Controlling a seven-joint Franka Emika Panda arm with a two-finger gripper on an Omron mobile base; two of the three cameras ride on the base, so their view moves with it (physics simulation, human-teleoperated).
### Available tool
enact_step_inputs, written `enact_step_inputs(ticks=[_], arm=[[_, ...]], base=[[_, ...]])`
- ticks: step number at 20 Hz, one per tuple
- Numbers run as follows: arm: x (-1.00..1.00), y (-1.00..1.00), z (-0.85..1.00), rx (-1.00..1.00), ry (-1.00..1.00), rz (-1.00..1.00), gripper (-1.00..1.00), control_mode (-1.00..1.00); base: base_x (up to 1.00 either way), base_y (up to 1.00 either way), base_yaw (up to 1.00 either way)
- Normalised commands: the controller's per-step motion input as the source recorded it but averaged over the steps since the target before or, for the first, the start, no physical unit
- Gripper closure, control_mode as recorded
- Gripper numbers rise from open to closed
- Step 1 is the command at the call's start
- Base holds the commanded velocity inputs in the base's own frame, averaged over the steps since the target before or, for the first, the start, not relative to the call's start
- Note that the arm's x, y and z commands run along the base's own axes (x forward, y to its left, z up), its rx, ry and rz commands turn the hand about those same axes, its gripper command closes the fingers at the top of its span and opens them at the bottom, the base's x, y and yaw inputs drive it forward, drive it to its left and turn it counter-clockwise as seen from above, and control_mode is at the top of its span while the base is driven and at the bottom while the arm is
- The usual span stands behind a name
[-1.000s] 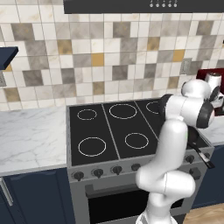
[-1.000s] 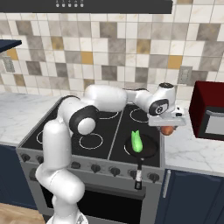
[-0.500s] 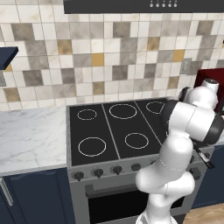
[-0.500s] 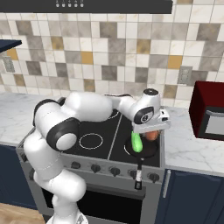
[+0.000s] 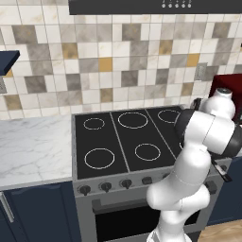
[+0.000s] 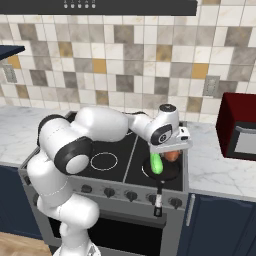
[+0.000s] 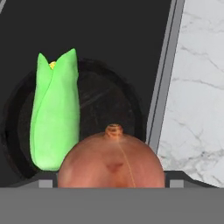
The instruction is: Put the corn and onion in the pan. Then turn on the front right burner and set the heat to medium.
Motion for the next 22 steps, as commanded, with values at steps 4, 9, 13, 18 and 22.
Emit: enact_step_inputs(ticks=[4,9,13,18,22], arm=[[0.00,0.00,-0.42,0.00,0.00,0.00,1.00,-1.00],[0.00,0.00,-0.28,0.00,0.00,0.00,1.00,-1.00],[0.00,0.00,-0.27,0.00,0.00,0.00,1.00,-1.00],[0.00,0.00,-0.29,0.00,0.00,0.00,1.00,-1.00],[0.00,0.00,-0.24,0.00,0.00,0.00,1.00,-1.00]], base=[[0.00,0.00,0.00],[0.00,0.00,0.00],[0.00,0.00,0.00],[0.00,0.00,0.00],[0.00,0.00,0.00]])
